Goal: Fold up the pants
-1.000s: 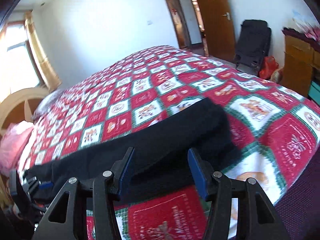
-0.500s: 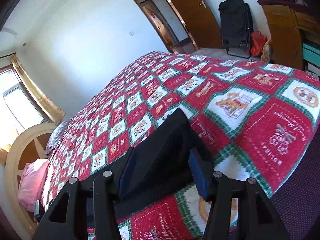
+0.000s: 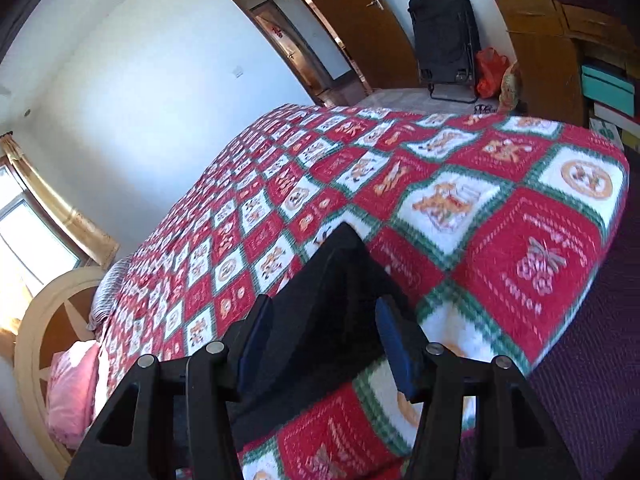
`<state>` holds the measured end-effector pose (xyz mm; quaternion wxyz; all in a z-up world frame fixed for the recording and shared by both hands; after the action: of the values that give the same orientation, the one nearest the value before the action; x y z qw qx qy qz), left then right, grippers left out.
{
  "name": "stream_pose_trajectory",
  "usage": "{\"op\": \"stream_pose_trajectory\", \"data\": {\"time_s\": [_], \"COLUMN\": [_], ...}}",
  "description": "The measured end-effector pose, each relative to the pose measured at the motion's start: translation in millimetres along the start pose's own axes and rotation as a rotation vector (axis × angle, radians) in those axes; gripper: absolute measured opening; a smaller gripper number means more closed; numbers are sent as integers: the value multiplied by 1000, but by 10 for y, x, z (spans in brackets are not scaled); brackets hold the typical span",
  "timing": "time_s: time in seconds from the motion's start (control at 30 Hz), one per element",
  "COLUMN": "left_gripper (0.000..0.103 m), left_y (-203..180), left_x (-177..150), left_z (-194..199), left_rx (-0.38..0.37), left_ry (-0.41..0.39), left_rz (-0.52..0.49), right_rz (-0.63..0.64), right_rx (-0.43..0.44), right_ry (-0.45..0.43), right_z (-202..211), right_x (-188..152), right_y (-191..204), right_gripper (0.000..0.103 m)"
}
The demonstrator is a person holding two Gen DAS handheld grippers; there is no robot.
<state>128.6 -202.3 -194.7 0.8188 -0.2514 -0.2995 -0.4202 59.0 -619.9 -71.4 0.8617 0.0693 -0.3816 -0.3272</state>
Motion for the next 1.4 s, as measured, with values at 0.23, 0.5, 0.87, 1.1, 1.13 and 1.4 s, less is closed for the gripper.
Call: {"op": "stream_pose_trajectory", "data": {"time_s": [0.23, 0.5, 0.87, 1.1, 1.13, 1.4], "left_gripper": [10, 10, 10, 10, 10, 8], "left_y": [11, 45, 69, 60, 55, 2], "left_x": [9, 13, -32, -36, -35, -41], "left_z": [21, 10, 45, 52, 48, 88], "left_rx": [-20, -40, -53, -60, -58, -31], "left_ry": [-19, -33, -71, -66, -62, -31], "left_rz": [15, 37, 72, 68, 65, 16], "right_rz": [73, 21, 184, 81, 64, 27], "right_rx": [66, -38, 151, 60, 68, 105], "right_ry": [17, 90, -61, 54, 58, 38], "right_z": [-75, -591, -147, -386, -397, -487], "right_x": [-93, 287, 639, 149, 118, 76], "right_y": [195, 209, 803, -180, -254, -316], "right_gripper": [55, 4, 3, 3, 3, 3]}}
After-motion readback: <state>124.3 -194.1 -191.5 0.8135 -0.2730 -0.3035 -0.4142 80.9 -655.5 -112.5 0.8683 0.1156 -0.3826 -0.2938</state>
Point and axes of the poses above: each gripper's, at about its wrist camera, not at the fingertips, and z roughly against the way its jaws point, y to its left, x to its top, the point moved 4 cm from there along -z, roughly the way its jaws point, and after that the axes turned 11 degrees about -x, right-handed, at the moved point
